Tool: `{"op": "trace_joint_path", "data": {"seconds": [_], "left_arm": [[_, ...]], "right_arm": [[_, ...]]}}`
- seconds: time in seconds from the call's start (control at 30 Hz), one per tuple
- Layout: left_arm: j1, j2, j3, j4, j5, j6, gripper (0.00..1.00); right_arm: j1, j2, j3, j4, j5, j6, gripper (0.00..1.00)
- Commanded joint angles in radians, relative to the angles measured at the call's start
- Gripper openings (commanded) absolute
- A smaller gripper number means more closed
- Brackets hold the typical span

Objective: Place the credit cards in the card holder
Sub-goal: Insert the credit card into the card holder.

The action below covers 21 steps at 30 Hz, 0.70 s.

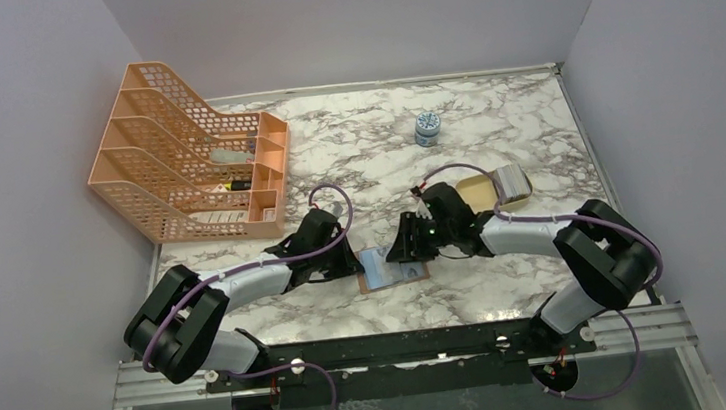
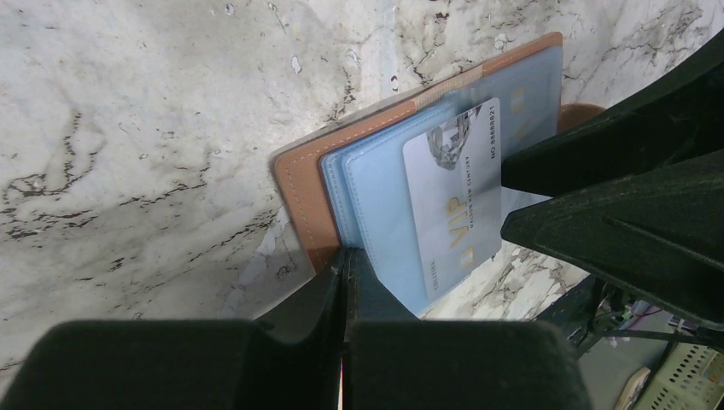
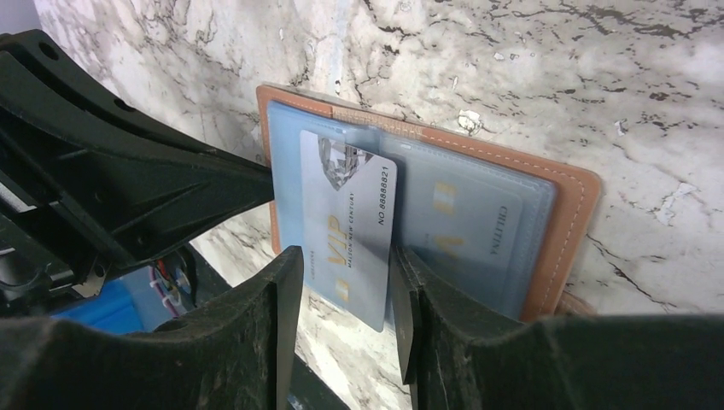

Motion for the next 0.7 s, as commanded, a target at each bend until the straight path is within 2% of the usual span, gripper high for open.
{"op": "trace_joint_path", "data": {"seconds": [0.0,0.23,0.67], "left_arm": [[-0.013,0.005,-0.005,-0.034,0.030,0.014,0.00],[-0.016,0.008,0.011,-0.026,0.037,0.023,0.00],[-0.018,0.024,0.045,-0.021,0.046,0.029,0.00]], "right_arm": [[0.020,0.019,0.034,-0.054,0.025,-0.047,0.43],[0.055,0.055,0.056,-0.015,-0.014,-0.048,0.43],[0.092,0.026,0.059,-0.046,0.028,-0.020,0.36]]}}
